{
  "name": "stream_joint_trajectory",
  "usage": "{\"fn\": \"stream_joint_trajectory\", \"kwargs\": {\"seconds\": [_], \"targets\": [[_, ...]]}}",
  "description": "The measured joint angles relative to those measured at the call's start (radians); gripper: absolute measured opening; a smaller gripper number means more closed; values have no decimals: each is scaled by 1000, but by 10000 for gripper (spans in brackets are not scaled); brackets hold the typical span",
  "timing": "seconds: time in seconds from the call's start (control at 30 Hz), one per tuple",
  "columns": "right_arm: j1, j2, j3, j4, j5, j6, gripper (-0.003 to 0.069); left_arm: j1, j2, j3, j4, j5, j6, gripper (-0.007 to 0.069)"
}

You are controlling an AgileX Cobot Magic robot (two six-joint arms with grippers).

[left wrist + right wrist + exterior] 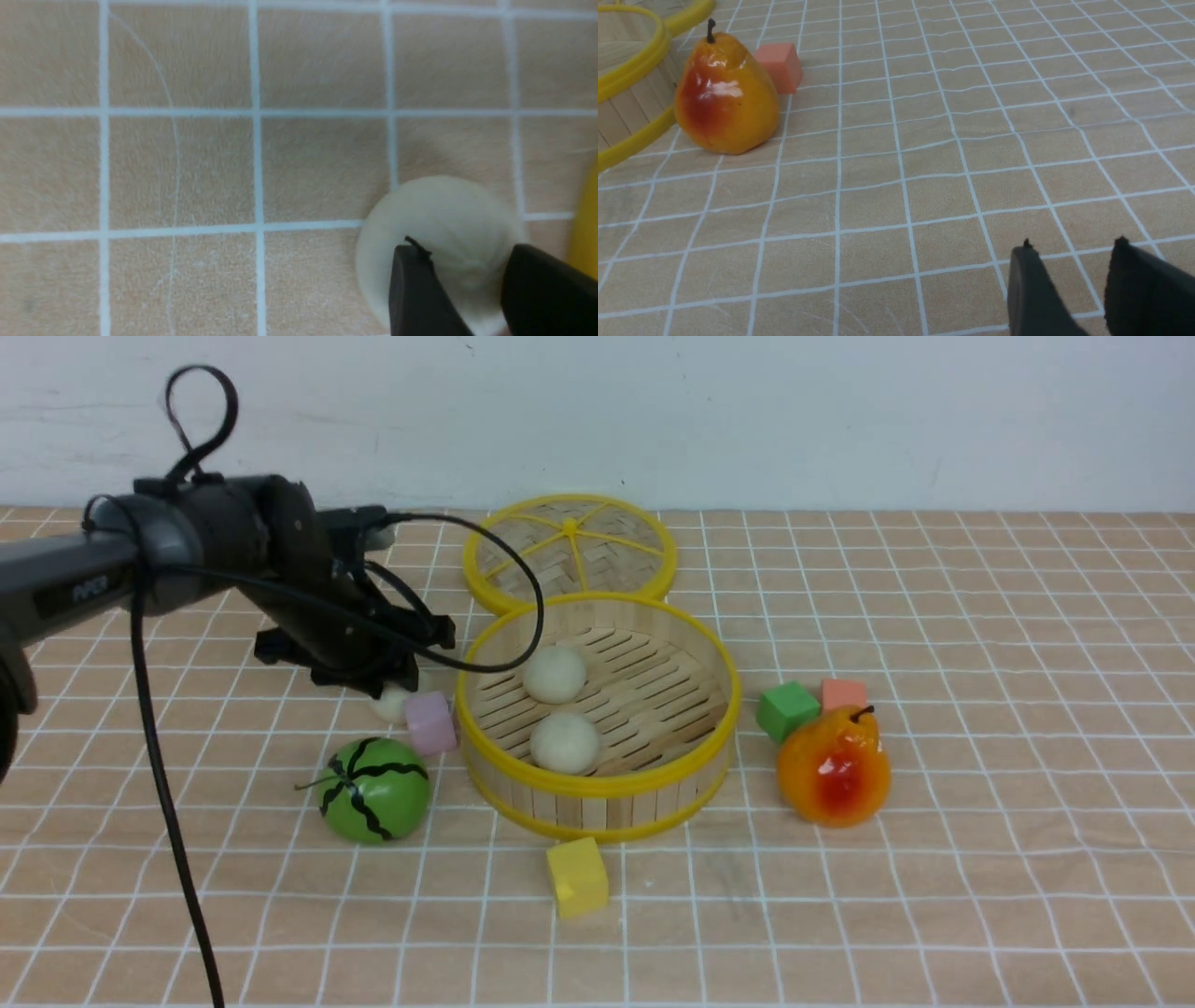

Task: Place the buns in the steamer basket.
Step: Use the left arm to grab a steamed stuffed bun, then use the left arm to put the steamed stuffed bun into the steamer

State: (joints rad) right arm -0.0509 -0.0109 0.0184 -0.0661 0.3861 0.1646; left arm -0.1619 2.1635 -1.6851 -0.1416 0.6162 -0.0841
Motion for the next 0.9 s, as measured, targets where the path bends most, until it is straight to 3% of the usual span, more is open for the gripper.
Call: {"fn": "stream_joint_trajectory", "kwargs": {"seconds": [0.17,0.5,0.73,0.9], "targets": [[0,0,0,0,0,0,241,1,12,-1,0,-25,-14,251],[0,0,0,0,0,0,241,2,10,-1,0,-23,-14,-3],[0,0,0,0,0,0,241,-6,-85,-32,8,73,-11,-10],[0,0,0,0,0,0,241,-96,-197,-74,5,89,1,-10]]}}
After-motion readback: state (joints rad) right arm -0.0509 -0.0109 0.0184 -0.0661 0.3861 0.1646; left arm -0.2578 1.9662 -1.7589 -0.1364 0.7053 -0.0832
